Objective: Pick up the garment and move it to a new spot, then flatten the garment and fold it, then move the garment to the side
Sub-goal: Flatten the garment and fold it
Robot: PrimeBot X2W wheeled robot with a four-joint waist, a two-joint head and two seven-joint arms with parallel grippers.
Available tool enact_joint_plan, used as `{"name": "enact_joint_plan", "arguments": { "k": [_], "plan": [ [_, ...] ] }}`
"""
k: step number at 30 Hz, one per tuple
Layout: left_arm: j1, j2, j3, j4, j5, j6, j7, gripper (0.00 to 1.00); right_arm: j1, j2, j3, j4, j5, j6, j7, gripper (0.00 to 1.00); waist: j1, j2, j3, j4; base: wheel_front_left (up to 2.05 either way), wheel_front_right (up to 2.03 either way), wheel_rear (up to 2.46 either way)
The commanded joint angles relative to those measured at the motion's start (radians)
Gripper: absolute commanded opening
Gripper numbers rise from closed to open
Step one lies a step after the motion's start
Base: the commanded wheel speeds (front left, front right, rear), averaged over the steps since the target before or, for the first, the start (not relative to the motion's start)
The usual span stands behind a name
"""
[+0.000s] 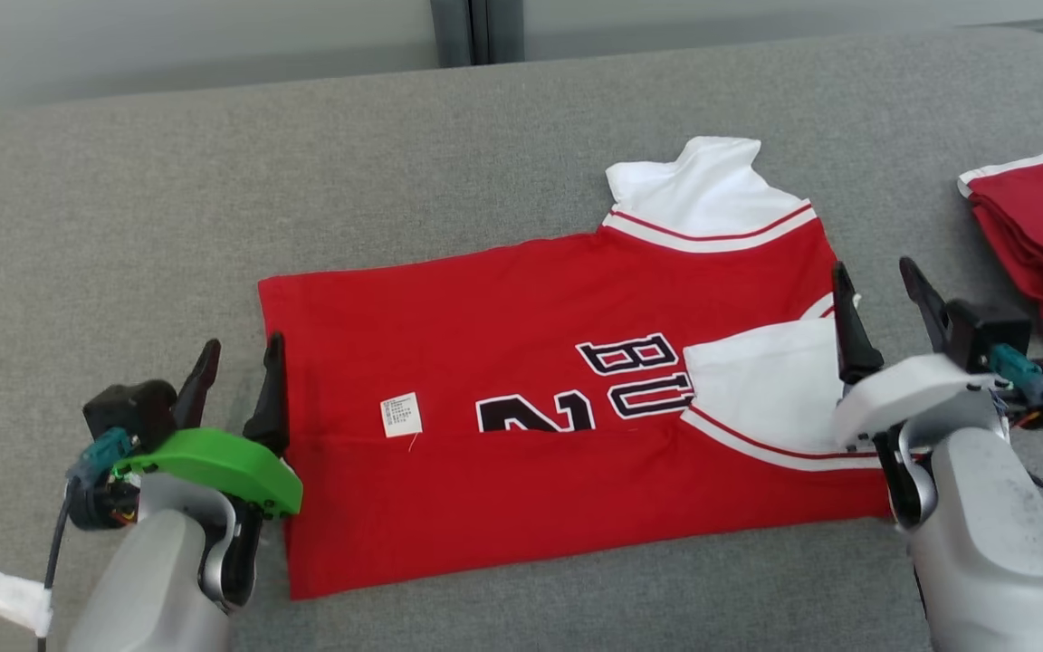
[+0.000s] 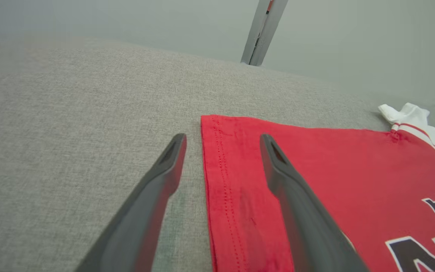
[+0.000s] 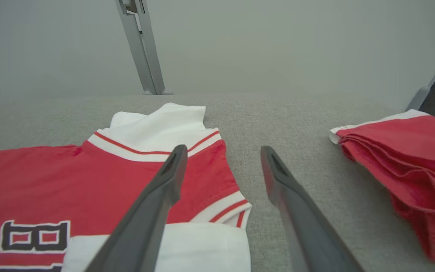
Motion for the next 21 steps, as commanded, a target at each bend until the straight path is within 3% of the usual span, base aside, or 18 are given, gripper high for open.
{"name": "enact_joint_plan", "arguments": {
  "k": [1, 7, 18, 20, 21],
  "plan": [
    [-0.047, 0.021, -0.022, 0.024, -0.017, -0.003, 0.0, 1.0, -0.037, -0.004, 0.009, 0.011, -0.014, -0.002, 0.0, 1.0, 0.0, 0.0, 0.086, -0.012, 0.0, 0.0, 0.0],
    [-0.18, 0.082, -0.124, 0.122, -0.085, -0.003, 0.0, 1.0, -0.154, -0.004, 0.05, 0.054, -0.046, -0.002, 0.0, 1.0, 0.0, 0.0, 0.162, -0.03, 0.0, 0.0, 0.0],
    [-0.281, 0.116, -0.23, 0.184, -0.151, -0.003, 0.003, 1.0, -0.357, -0.004, 0.021, 0.16, -0.204, -0.002, 0.012, 1.0, 0.0, 0.0, 0.236, -0.027, 0.0, 0.0, 0.0],
    [-0.288, 0.11, -0.247, 0.192, -0.152, -0.003, 0.003, 0.06, -0.395, -0.004, 0.005, 0.194, -0.225, -0.002, 0.036, 1.0, 0.0, 0.0, 0.243, -0.018, 0.0, 0.0, 0.0],
    [-0.287, 0.105, -0.261, 0.196, -0.153, -0.003, 0.005, 0.0, -0.417, -0.003, 0.002, 0.212, -0.246, -0.002, 0.053, 1.0, 0.0, 0.0, 0.246, -0.012, 0.0, 0.0, 0.0]
  ]
}}
